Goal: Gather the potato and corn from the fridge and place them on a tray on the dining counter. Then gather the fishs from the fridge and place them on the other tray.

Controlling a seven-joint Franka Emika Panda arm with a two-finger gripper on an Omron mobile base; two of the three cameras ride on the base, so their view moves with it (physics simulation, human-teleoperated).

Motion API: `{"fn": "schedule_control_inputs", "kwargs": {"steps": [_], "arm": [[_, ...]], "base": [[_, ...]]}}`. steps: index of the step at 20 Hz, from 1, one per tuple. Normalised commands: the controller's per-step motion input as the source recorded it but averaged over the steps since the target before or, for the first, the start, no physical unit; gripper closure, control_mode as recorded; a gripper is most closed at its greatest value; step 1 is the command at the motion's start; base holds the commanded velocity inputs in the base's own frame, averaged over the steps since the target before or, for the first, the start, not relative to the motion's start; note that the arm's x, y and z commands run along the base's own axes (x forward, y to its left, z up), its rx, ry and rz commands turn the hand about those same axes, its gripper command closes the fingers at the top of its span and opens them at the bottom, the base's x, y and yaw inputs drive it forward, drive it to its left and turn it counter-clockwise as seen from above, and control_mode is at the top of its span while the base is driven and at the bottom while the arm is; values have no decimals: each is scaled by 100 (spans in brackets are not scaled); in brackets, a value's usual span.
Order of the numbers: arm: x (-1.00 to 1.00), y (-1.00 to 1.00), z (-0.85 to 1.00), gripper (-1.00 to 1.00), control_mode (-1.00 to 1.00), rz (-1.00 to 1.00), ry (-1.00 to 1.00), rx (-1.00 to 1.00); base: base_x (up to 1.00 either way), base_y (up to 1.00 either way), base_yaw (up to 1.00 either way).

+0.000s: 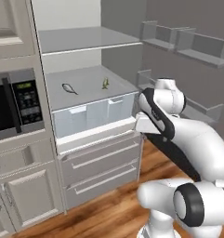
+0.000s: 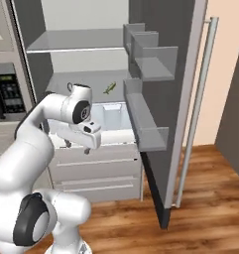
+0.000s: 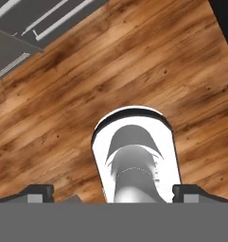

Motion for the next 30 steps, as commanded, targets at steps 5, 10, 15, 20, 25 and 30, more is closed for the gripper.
{"fn": "schedule_control_inputs", "kwargs": {"steps": [5, 10, 15, 20, 25, 30], "arm": [[0, 0, 0, -100, 100, 0, 0, 0], [0, 0, 0, -100, 100, 0, 0, 0], [0, 0, 0, -100, 100, 0, 0, 0], [0, 0, 0, -100, 100, 0, 0, 0], [5, -6, 0, -100, -100, 0, -1, 0], [22, -29, -3, -100, -100, -1, -3, 0]], "base": [[21, 76, -18], [66, 0, -5], [88, 10, -12], [49, -7, 0], [31, -12, 0], [0, 0, 0]]}}
